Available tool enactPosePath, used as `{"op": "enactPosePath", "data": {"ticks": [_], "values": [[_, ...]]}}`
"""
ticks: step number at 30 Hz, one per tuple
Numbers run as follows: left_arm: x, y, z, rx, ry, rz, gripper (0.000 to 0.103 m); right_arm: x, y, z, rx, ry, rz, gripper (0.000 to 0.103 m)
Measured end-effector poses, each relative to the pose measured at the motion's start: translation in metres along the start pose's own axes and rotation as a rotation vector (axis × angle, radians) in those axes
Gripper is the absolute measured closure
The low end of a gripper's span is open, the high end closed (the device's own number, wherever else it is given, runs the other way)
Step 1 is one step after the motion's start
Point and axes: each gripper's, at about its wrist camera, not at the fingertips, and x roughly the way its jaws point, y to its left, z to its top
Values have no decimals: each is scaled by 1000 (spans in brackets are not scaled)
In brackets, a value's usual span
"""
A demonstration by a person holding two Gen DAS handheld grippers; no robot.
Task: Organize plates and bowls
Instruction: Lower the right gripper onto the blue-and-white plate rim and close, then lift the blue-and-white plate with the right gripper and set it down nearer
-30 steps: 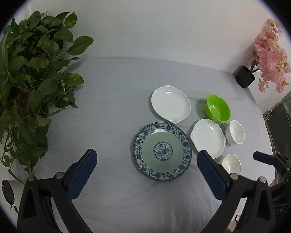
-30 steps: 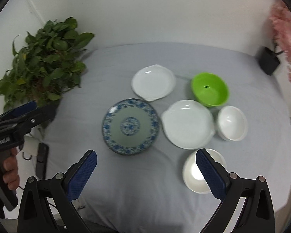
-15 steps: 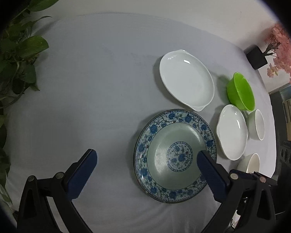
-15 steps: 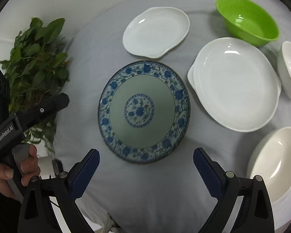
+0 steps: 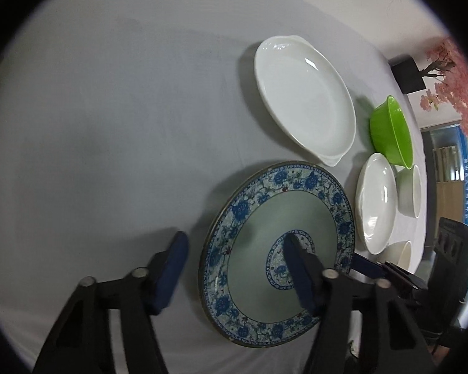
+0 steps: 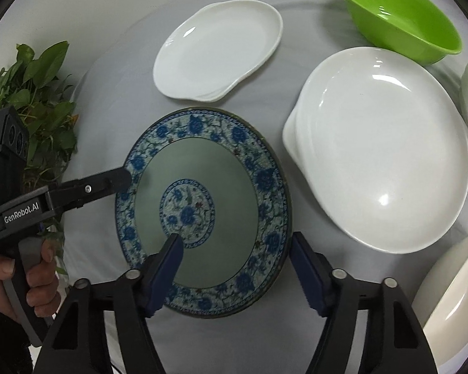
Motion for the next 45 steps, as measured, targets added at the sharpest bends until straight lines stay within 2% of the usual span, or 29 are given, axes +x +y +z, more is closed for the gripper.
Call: {"op": "enactPosePath", "data": {"ticks": [2,7,9,12,16,26,32,39,45], "values": [[4,3,0,-10,12,-5,59,3,-2,5,6,8,-20,49],[4,5,0,-4,18,24,68,7,2,12,-6,-13,-62,51],[4,6,1,-3,25,44,76,9,4,12,-8,-19,-70,51],[4,7,3,-13,35,74,82,10,8,11,-20,-23,-101,53],[5,5,5,-12,35,110,82,13,18,10,-38,-23,-186,70],[-11,-14,-18,17,13,200,82,3,5,19,17,3,-154,79],[-64,-33,-37,25,-85,190,85,-34,18,14,-6,-38,-121,80],[-127,-65,-82,33,-177,169,85,-114,48,-9,-66,-133,-107,81],[-141,-90,-127,14,-197,166,85,-176,56,-55,-75,-175,-103,84]]}}
